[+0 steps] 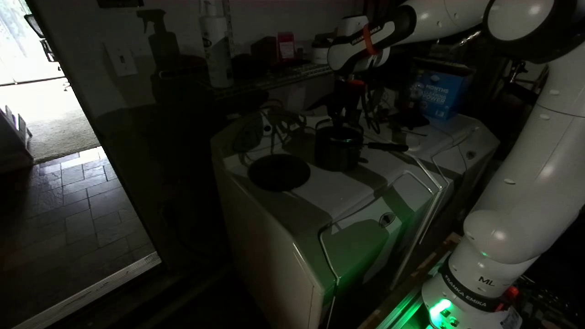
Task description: Remove the glass lid from the black pot.
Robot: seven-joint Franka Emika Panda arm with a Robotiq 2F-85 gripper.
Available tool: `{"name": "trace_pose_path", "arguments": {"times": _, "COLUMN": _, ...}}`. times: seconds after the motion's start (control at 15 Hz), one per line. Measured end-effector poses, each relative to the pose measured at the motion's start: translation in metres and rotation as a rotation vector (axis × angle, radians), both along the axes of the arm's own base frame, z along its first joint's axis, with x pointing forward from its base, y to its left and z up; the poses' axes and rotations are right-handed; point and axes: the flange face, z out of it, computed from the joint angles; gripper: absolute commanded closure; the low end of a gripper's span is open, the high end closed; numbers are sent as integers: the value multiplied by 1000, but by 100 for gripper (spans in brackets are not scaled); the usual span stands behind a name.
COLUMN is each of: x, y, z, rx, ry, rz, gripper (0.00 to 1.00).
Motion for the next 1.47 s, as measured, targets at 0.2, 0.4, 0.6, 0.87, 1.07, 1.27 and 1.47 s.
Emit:
{"name": "trace_pose_path", "arguments": {"times": 0.2, "x": 2, "y": -3, "z": 12, "rx": -4, "ry": -23, "rz": -7, "gripper": 66}}
{"name": "trace_pose_path", "arguments": {"times": 0.4, "x": 3, "y": -3, "z": 16, "rx": -5, "ry": -32, "rz": -16, "gripper": 66}}
{"name": "trace_pose_path", "arguments": {"times": 0.6, "x": 1, "y": -14, "z": 19, "rx": -9, "ry": -39, "rz": -58, "gripper": 66}}
{"name": "trace_pose_path", "arguments": {"times": 0.87, "x": -13, "y": -63, "z": 21, "rx": -32, "ry": -43, "rz": -176, "gripper": 66}}
{"name": "trace_pose_path", "arguments": {"times": 1.07, "x": -30, "y": -107, "z": 22, "rx": -50, "ry": -42, "rz": -270, "gripper": 66}}
{"name": "trace_pose_path", "arguments": {"times": 1.27, "x": -41, "y": -135, "z": 24, "rx": -67, "ry": -43, "rz": -334, "gripper": 66}}
{"name": "trace_pose_path", "arguments": {"times": 1.47, "x": -48, "y": -151, "z": 24, "rx": -83, "ry": -43, "rz": -382, "gripper": 66}}
